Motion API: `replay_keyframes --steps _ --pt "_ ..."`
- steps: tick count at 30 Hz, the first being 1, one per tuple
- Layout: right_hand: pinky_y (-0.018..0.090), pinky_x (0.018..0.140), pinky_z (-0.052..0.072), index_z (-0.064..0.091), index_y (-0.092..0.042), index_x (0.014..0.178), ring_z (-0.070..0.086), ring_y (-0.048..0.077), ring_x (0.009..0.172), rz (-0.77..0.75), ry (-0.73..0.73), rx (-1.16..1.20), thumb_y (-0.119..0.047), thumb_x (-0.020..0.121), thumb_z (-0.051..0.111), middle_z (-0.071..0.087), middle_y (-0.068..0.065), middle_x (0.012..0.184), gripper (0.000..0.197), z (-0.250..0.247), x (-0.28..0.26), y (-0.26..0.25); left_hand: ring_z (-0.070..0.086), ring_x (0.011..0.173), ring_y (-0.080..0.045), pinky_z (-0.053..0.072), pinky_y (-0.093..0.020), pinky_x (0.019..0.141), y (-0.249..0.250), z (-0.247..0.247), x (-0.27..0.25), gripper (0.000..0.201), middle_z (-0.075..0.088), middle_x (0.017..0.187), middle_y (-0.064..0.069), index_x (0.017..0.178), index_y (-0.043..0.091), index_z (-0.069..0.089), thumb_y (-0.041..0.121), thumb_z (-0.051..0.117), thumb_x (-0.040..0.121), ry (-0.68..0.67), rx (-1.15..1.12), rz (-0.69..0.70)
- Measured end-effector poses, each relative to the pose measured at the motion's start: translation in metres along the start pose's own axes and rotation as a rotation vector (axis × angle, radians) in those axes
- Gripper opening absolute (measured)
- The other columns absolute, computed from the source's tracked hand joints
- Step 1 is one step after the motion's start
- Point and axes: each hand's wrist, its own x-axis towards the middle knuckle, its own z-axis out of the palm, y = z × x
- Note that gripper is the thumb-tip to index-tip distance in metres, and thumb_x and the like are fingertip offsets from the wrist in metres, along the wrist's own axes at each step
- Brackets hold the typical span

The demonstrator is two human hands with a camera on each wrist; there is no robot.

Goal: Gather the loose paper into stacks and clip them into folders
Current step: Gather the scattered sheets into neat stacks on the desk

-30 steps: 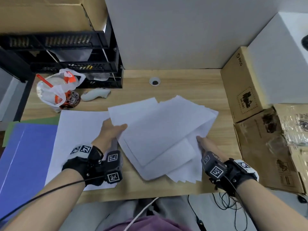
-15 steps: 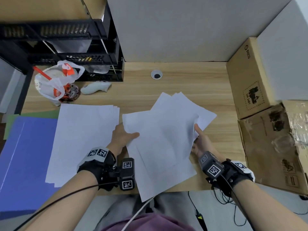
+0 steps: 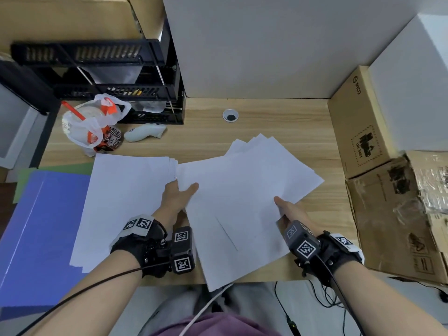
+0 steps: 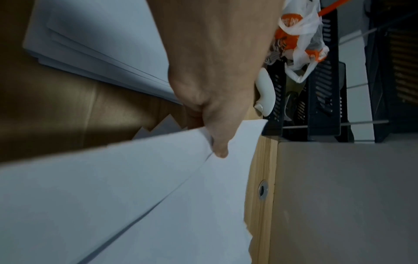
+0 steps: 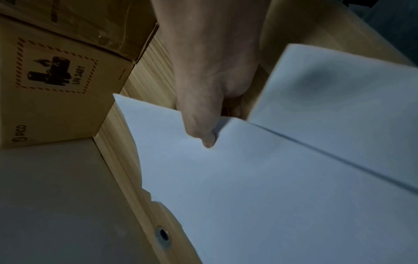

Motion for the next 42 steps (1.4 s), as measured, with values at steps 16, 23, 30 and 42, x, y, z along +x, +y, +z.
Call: replay_keyframes --steps 16,23,30,42 --pt "0.03 0.076 0.039 0.058 0.001 0.11 0.061 0.032 0.099 -0.278 0.4 0.101 0.001 0.088 0.048 0.063 0.014 0.104 0.024 -0.03 -0.022 -0.002 0.059 0.07 -0.026 0.043 -0.025 0.06 0.096 -0.05 -0.014 0.051 0.064 0.079 -0.015 0.088 -0.001 0.067 0.049 0.074 0.077 -0.67 0.282 0.194" --pt "0.023 0.07 0.054 0.062 -0.013 0.101 0.064 0.019 0.086 -0.501 0.077 0.289 0.003 0.09 0.056 0.068 0.003 0.096 0.02 -0.025 -0.049 -0.046 0.07 0.08 -0.003 0.05 -0.01 0.059 0.11 0.009 -0.019 0.013 0.075 0.088 0.009 0.102 0.017 0.066 0.026 0.062 0.093 -0.382 0.089 0.331" --pt "0.041 0.091 0.053 0.063 -0.012 0.121 0.066 0.025 0.11 -0.631 -0.183 0.207 -0.02 0.088 0.066 0.07 0.005 0.118 0.034 -0.021 -0.078 -0.072 0.065 0.098 -0.003 0.055 -0.018 0.072 0.107 0.026 -0.011 0.04 0.065 0.117 0.005 0.129 0.013 0.048 0.014 0.063 0.093 -0.201 -0.166 0.423" --pt "0.031 0.093 0.051 0.064 -0.023 0.112 0.065 0.014 0.109 -0.859 -0.176 0.318 -0.006 0.088 0.065 0.071 -0.004 0.116 0.029 -0.017 -0.109 -0.112 0.07 0.091 -0.006 0.054 -0.019 0.073 0.153 0.013 -0.052 0.026 0.072 0.104 0.003 0.109 0.014 0.063 0.012 0.073 0.085 -0.17 -0.327 0.712"
